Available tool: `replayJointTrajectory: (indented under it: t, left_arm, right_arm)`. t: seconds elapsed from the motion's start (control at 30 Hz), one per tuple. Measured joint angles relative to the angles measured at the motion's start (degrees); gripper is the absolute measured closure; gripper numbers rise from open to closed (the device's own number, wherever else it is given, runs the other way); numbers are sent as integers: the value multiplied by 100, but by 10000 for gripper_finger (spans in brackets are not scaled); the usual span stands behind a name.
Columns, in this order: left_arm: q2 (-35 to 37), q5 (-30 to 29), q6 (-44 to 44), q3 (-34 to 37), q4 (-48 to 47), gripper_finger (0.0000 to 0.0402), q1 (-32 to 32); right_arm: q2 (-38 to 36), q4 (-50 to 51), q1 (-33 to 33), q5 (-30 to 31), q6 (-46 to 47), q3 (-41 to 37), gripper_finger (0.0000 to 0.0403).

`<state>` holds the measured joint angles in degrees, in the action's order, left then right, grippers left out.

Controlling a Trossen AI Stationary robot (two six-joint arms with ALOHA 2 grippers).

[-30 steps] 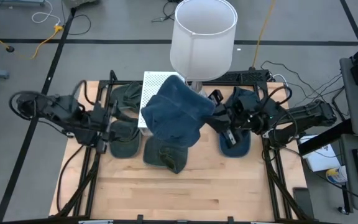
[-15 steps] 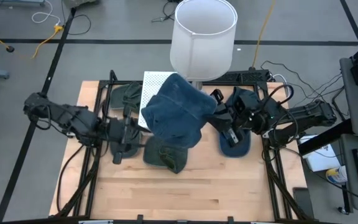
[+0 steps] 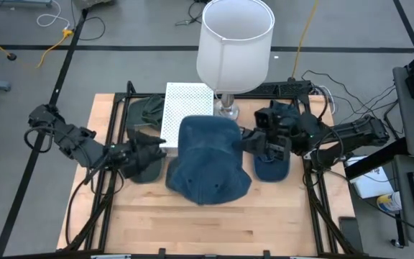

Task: Pick & Place hat
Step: Put the bottom blue cap on the shelf

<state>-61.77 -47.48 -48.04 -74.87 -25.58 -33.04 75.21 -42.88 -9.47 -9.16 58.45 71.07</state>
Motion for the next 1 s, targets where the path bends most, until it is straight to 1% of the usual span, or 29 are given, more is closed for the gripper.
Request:
replayJointTrajectory:
  t: [0.13,0.23,0.37,0.5,0.6,0.7,0.83,0.93,1.0]
  left_arm:
    - [-10,-801,-941,0,431,192,-58]
    - [-5,-1105,-1716,0,975,192,-105]
    - [-14,-1214,-2733,0,1808,192,-176]
    - [-122,-1678,-3803,0,2603,192,-287]
    - [-143,-1728,-3753,0,2890,192,-319]
    - [-176,-1974,-3555,0,2868,192,-321]
    - [-268,-1981,-3547,0,2834,192,-316]
    - [-332,-1965,-3557,0,2850,192,-319]
    - [-401,-1963,-3561,0,2850,192,-317]
  right_arm:
    - [1,139,0,4,575,0,396]
    - [3,173,0,187,676,0,393]
    - [3,115,-2,817,391,0,396]
    - [3,54,0,1537,191,0,397]
    - [3,-37,0,2054,-53,0,396]
    - [3,-189,0,2420,-252,0,397]
    - [3,-347,2,2969,-668,-1,397]
    - [3,-590,2,3080,-882,-2,397]
    - [-4,-651,-1,3260,-1021,-2,397]
